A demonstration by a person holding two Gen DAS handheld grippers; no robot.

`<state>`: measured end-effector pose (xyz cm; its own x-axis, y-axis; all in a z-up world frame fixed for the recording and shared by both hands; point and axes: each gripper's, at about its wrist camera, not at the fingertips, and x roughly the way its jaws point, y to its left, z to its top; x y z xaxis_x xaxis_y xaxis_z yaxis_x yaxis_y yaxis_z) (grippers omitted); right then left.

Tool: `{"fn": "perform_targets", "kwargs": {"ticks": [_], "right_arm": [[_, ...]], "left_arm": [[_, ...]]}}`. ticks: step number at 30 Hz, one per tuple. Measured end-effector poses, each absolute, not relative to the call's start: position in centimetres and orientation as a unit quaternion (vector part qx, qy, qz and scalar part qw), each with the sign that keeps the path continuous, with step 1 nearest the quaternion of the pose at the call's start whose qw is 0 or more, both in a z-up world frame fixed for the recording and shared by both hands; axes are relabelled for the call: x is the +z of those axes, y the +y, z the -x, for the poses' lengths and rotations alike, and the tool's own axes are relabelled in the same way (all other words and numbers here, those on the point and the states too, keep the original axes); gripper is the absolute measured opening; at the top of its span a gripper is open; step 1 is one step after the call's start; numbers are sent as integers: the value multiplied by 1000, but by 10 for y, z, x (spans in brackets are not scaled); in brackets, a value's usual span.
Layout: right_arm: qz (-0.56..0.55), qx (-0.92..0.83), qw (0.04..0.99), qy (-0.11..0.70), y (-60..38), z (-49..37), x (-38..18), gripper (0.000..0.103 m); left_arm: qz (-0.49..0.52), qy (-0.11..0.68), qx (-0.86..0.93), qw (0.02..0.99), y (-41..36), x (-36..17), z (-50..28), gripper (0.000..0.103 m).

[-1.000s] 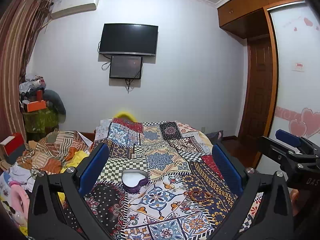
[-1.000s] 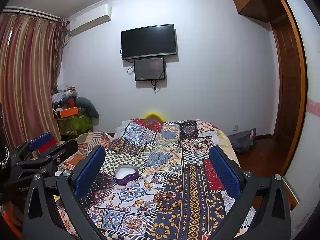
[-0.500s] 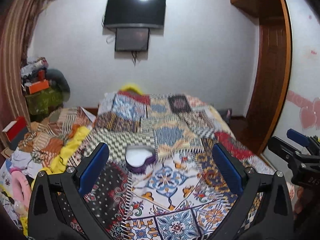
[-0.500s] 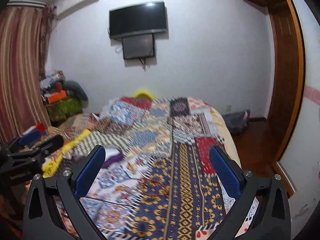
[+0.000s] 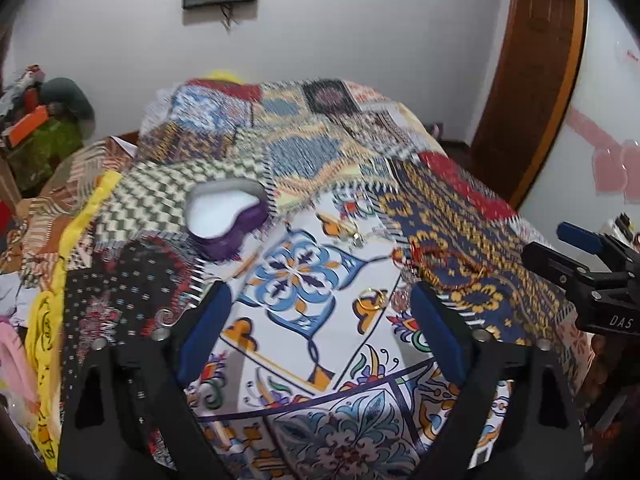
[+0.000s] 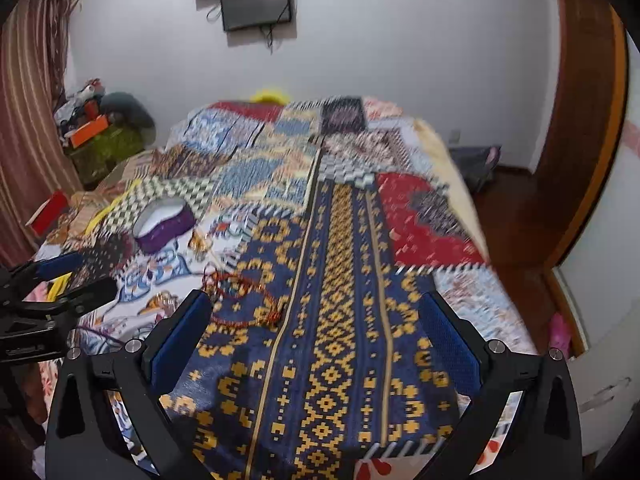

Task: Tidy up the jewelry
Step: 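Lower the left tool toward the gold ring on the bedspread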

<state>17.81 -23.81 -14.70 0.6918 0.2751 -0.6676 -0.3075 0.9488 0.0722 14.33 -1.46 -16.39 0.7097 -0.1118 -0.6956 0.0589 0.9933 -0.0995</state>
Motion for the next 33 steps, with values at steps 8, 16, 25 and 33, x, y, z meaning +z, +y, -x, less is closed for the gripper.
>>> {"fn": "perform_targets", "kwargs": {"ticks": [8, 16, 25, 33], "right_arm": [[26, 220, 899, 378, -216, -185, -156, 74], [35, 248, 883, 397, -200, -189, -166, 55], [40, 264, 870, 415, -191, -186, -170, 39], [34, 290, 853, 433, -175, -184, -170, 35]], "left_arm": [[59, 430, -110, 894, -17, -184, -168, 50], [28, 447, -138, 883, -30, -194, -179, 47], [35, 449, -152, 880, -27, -200, -189, 20], [46, 437, -148, 886, -19, -196, -175, 20]]}}
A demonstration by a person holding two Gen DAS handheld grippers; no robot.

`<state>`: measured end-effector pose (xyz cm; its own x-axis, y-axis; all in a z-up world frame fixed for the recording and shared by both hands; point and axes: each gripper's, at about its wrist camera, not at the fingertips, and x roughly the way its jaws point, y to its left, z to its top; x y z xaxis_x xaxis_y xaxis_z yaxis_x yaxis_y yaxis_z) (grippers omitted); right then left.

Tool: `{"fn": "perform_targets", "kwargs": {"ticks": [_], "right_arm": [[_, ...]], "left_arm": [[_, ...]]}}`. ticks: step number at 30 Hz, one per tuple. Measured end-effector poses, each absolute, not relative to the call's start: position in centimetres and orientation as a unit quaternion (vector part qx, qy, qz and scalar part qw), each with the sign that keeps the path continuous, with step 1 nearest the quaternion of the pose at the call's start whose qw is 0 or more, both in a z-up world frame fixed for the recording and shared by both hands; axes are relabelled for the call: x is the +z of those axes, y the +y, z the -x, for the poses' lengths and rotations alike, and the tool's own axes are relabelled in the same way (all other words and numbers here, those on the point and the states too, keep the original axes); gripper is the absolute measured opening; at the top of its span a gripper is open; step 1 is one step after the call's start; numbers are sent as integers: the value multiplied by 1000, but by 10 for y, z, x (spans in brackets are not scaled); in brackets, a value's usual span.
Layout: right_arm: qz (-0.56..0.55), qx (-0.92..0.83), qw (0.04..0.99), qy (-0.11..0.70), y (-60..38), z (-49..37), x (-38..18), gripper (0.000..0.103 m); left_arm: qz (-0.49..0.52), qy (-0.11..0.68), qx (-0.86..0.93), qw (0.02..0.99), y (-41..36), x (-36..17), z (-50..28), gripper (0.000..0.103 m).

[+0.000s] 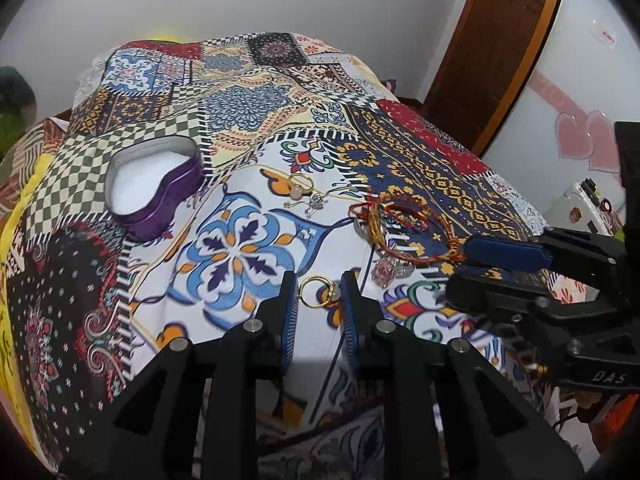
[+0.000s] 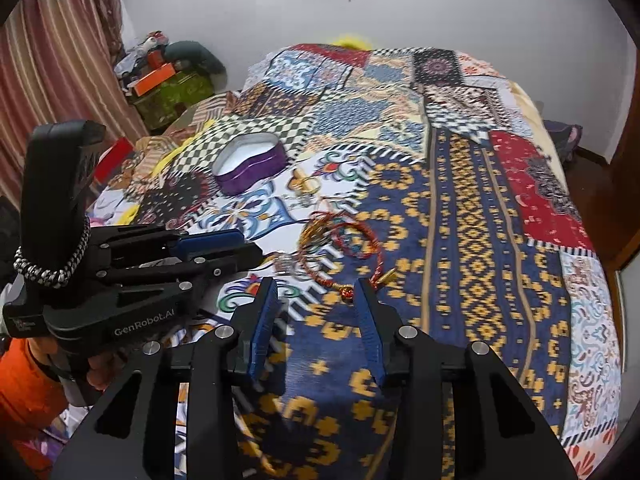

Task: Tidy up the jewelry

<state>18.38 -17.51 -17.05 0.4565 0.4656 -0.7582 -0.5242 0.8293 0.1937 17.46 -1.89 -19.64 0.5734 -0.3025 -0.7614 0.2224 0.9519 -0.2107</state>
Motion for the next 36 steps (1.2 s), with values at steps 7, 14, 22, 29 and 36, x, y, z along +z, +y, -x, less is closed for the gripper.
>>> {"fn": "perform_targets", "kwargs": {"ticks": [7, 14, 22, 29, 36], "right_arm": [[32, 299, 841, 450, -161, -185, -173, 30], [38, 298, 842, 447, -156, -177, -165, 29], [39, 278, 834, 475, -146, -194, -179, 29], [74, 270, 841, 464, -131, -200, -184, 30], [94, 261, 849, 449, -125, -198, -187, 28]], "left_arm": [[60, 430, -144, 889, -3, -192, -155, 20], [52, 421, -142, 894, 0, -191, -147, 20], [64, 416, -147, 895, 3, -192, -144, 20], [68, 416, -144, 895, 4, -193, -144, 20], [68, 414, -135, 897, 4, -192, -143, 20]]}}
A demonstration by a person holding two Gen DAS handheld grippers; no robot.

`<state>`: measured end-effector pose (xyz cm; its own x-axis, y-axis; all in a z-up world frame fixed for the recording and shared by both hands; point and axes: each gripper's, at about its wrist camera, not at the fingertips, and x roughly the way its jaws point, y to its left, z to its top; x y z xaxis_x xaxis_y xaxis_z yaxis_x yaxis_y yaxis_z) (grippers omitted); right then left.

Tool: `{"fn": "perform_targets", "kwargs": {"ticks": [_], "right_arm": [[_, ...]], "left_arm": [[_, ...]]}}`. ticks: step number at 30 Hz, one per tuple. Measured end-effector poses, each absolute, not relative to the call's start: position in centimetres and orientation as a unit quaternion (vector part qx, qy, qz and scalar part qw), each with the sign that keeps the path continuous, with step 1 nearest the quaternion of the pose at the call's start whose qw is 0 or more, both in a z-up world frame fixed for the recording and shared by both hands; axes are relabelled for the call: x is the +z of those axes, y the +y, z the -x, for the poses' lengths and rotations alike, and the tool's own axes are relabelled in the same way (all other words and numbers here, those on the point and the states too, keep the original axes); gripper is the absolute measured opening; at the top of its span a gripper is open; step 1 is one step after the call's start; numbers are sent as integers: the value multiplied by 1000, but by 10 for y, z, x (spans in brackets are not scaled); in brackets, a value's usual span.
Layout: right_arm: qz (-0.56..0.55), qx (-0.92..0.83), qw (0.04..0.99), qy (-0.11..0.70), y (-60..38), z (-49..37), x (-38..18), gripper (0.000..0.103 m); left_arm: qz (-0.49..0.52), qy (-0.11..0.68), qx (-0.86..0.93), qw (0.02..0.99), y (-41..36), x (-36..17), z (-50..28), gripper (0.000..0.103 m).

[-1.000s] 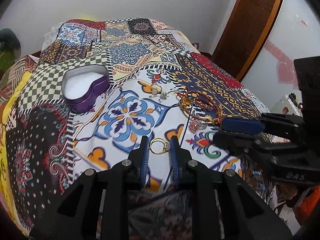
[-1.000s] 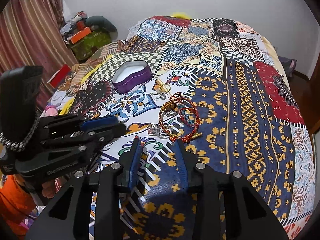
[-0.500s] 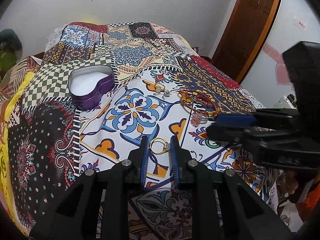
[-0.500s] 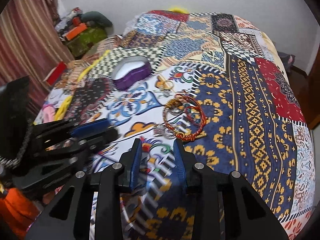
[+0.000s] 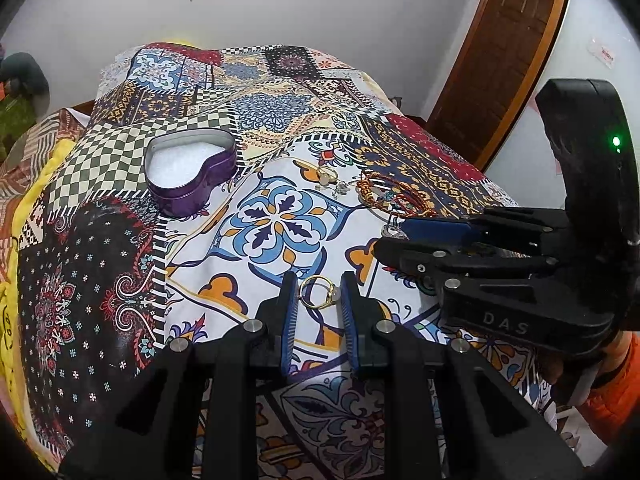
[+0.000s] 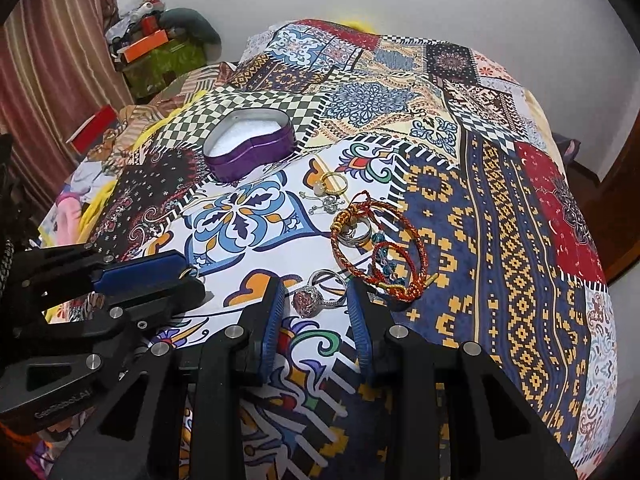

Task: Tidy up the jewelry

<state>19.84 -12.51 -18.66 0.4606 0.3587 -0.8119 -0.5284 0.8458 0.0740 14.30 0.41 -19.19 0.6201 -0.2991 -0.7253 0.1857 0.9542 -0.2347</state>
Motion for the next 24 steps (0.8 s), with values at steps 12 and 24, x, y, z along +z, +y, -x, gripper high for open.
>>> {"fn": "perform_targets", "kwargs": {"ticks": [12, 24], "right_arm": [[77, 274, 854, 436, -123, -196, -169, 11], [75, 274, 868, 407, -122, -193, -148, 8]], "left_arm": [[69, 383, -106, 915, 17, -169, -134, 20], [81, 358, -80, 927, 40, -154, -131, 20]]}}
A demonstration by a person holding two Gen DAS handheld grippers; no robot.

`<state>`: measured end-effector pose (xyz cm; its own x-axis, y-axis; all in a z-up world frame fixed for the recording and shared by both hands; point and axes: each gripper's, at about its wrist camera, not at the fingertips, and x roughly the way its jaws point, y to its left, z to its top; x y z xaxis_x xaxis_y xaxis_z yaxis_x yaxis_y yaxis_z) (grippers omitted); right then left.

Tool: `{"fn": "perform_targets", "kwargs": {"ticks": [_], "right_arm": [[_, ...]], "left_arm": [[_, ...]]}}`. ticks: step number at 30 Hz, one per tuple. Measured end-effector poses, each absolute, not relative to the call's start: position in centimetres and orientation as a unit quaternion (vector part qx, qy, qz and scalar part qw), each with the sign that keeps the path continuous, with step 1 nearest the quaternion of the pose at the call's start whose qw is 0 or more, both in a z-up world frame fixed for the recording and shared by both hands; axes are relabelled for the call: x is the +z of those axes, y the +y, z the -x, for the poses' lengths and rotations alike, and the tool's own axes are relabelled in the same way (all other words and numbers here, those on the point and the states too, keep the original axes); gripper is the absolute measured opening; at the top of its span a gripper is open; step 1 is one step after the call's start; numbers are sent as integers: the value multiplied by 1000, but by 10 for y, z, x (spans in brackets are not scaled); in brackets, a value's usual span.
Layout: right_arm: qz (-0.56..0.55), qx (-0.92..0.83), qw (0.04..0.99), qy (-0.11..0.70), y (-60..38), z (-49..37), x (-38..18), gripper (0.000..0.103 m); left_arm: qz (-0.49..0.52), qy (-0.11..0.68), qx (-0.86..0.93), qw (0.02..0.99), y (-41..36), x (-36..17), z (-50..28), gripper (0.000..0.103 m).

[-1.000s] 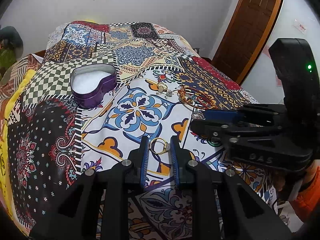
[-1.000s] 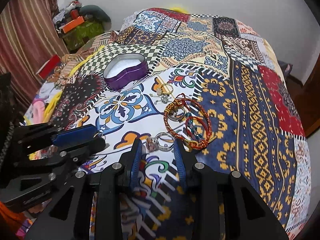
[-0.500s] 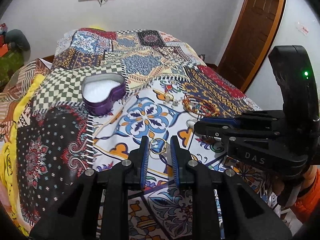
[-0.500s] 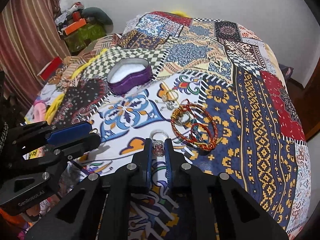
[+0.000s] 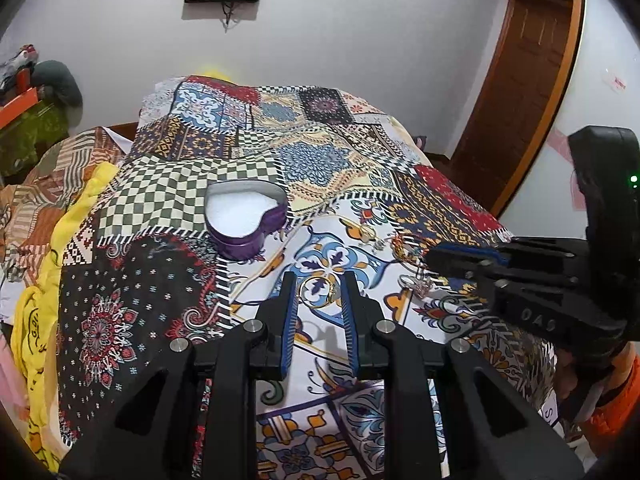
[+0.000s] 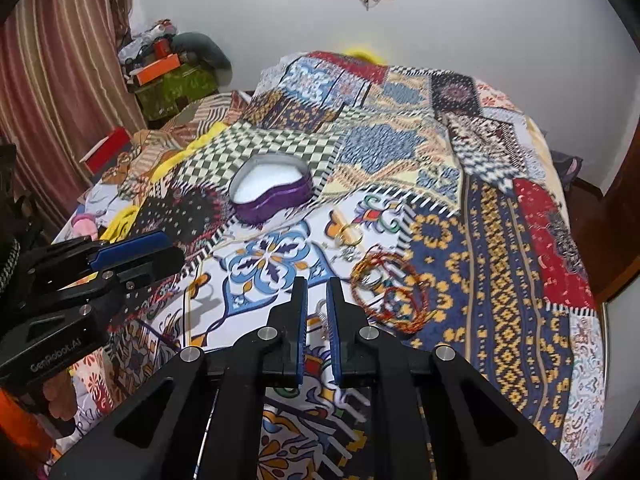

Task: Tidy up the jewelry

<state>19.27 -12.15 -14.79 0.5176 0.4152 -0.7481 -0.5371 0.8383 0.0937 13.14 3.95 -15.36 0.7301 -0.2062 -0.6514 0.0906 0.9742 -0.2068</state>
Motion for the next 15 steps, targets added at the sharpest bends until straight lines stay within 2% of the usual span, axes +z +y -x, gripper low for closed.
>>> {"fn": "perform_targets", "kwargs": {"ticks": [10, 11, 14, 15], "right_arm": [[105, 272, 855, 429, -126, -186, -157, 9], [112, 267, 852, 436, -124, -185, -163, 10], [110, 269, 839, 460, -120, -188, -176, 22], [109, 267, 839, 460, -120, -188, -178, 22]], "left_arm": [[98, 364, -69, 924, 53, -164, -134, 20], [100, 366, -68, 923, 54, -166, -135, 20], [105, 371, -69, 920, 55, -170, -136, 20], [105, 371, -69, 920, 56, -171, -136, 20]]}}
